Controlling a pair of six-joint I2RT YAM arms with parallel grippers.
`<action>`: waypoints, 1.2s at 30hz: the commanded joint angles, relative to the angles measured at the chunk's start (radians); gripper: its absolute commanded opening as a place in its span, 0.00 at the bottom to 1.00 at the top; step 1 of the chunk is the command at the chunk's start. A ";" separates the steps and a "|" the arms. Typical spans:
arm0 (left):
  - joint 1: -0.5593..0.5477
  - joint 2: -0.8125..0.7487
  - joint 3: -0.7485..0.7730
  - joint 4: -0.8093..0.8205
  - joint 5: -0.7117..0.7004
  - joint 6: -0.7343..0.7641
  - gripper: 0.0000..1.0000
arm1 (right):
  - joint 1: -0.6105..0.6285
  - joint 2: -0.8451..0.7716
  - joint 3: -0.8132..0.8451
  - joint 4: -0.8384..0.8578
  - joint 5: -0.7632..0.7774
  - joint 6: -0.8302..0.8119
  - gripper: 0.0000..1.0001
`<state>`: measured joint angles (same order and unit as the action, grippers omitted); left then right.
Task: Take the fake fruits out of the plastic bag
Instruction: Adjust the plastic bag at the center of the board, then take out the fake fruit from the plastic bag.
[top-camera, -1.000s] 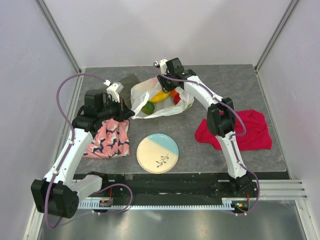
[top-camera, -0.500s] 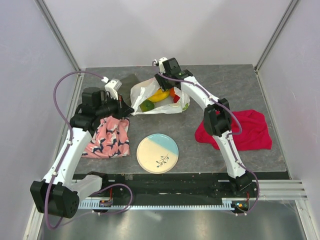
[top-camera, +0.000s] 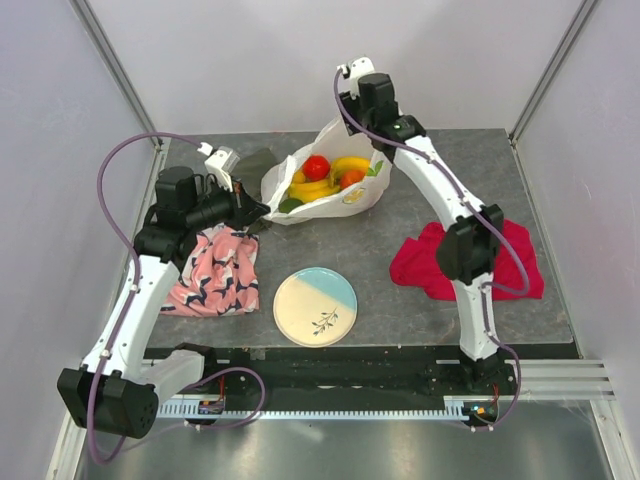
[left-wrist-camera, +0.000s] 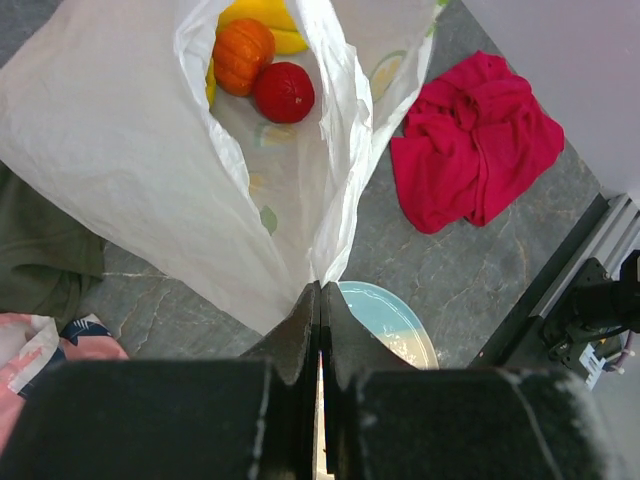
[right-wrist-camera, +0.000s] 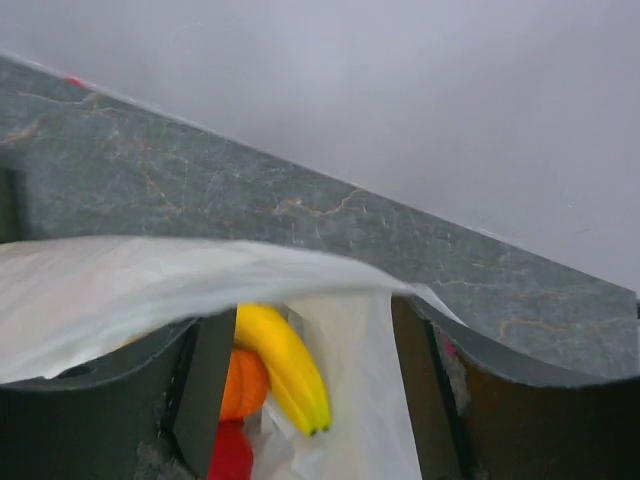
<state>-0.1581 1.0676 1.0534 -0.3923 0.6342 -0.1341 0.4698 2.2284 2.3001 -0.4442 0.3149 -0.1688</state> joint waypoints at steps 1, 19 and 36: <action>0.006 -0.040 -0.007 0.026 0.041 -0.042 0.02 | 0.039 -0.221 -0.167 -0.057 -0.196 0.006 0.73; 0.006 -0.012 -0.027 0.052 0.035 -0.038 0.01 | 0.144 -0.130 -0.335 -0.116 -0.269 0.127 0.55; 0.008 0.038 -0.006 0.000 0.013 0.028 0.02 | 0.102 0.234 0.013 -0.123 -0.162 0.120 0.64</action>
<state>-0.1570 1.0901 1.0218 -0.3832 0.6373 -0.1474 0.5724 2.3970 2.2280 -0.5755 0.1135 -0.0422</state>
